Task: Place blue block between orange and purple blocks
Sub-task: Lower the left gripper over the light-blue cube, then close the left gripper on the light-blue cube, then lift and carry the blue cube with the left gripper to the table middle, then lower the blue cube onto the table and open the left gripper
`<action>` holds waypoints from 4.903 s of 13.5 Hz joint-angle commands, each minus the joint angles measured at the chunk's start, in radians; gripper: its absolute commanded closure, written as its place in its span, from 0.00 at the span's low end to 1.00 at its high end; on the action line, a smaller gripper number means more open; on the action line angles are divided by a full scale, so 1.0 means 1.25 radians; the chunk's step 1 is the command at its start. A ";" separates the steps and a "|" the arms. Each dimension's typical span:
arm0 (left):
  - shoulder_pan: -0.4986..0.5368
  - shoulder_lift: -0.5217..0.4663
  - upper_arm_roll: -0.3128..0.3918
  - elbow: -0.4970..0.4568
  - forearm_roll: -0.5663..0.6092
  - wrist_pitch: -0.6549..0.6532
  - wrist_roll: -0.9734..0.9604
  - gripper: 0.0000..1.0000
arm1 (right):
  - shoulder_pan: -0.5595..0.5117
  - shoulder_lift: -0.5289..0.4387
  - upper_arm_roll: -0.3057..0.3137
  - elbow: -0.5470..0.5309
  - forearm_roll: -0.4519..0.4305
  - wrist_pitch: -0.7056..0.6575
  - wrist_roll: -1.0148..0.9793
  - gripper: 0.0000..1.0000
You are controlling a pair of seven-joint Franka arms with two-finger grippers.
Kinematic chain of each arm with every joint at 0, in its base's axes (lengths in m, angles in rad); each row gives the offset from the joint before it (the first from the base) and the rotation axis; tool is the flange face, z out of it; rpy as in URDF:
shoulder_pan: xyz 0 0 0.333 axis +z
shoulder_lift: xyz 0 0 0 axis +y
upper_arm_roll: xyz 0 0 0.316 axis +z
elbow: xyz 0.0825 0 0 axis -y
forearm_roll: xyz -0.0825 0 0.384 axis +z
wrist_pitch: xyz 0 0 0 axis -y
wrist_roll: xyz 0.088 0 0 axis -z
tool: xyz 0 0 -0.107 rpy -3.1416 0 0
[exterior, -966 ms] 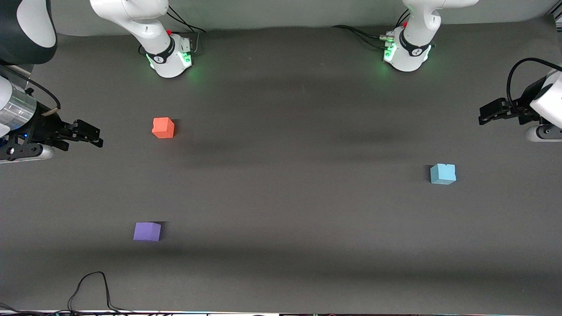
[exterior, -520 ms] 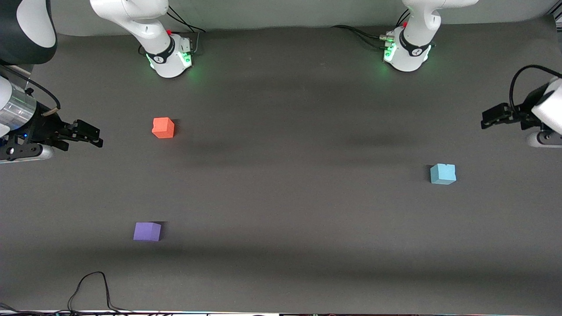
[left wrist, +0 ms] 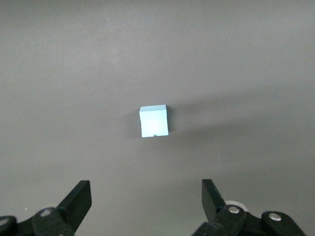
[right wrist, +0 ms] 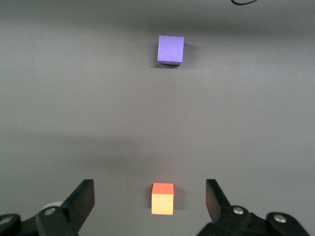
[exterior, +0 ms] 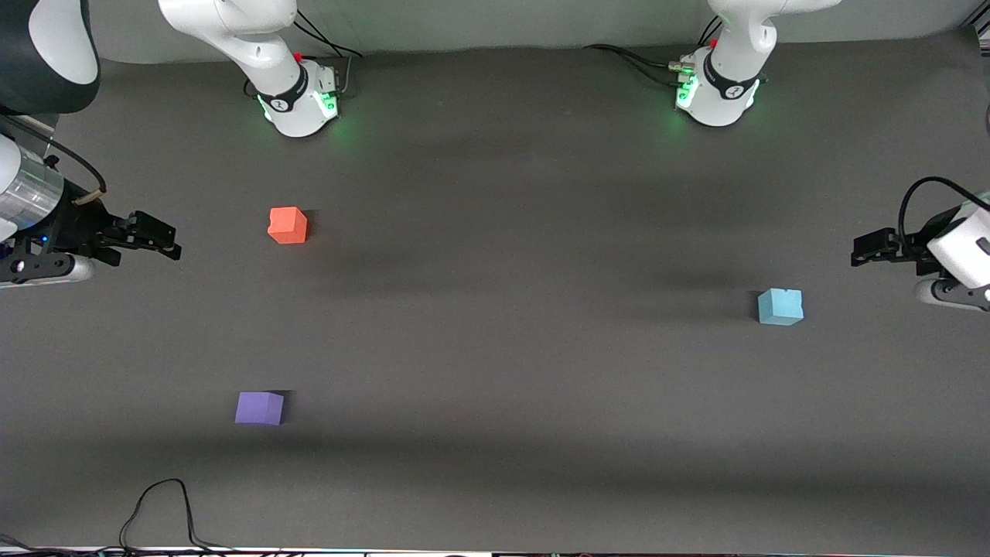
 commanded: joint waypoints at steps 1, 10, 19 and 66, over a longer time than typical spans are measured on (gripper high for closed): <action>-0.006 -0.033 -0.003 -0.126 0.030 0.122 0.025 0.00 | -0.002 -0.001 -0.002 -0.002 -0.004 0.005 -0.013 0.00; -0.009 0.030 -0.004 -0.435 0.033 0.608 0.029 0.00 | -0.002 -0.001 -0.003 -0.003 -0.004 0.004 -0.011 0.00; -0.003 0.175 -0.004 -0.435 0.034 0.771 0.050 0.00 | -0.002 -0.001 -0.004 -0.004 -0.005 0.004 -0.011 0.00; -0.311 0.250 -0.203 0.184 0.056 0.041 -0.707 0.00 | 0.054 0.034 0.009 0.012 0.031 -0.029 0.034 0.00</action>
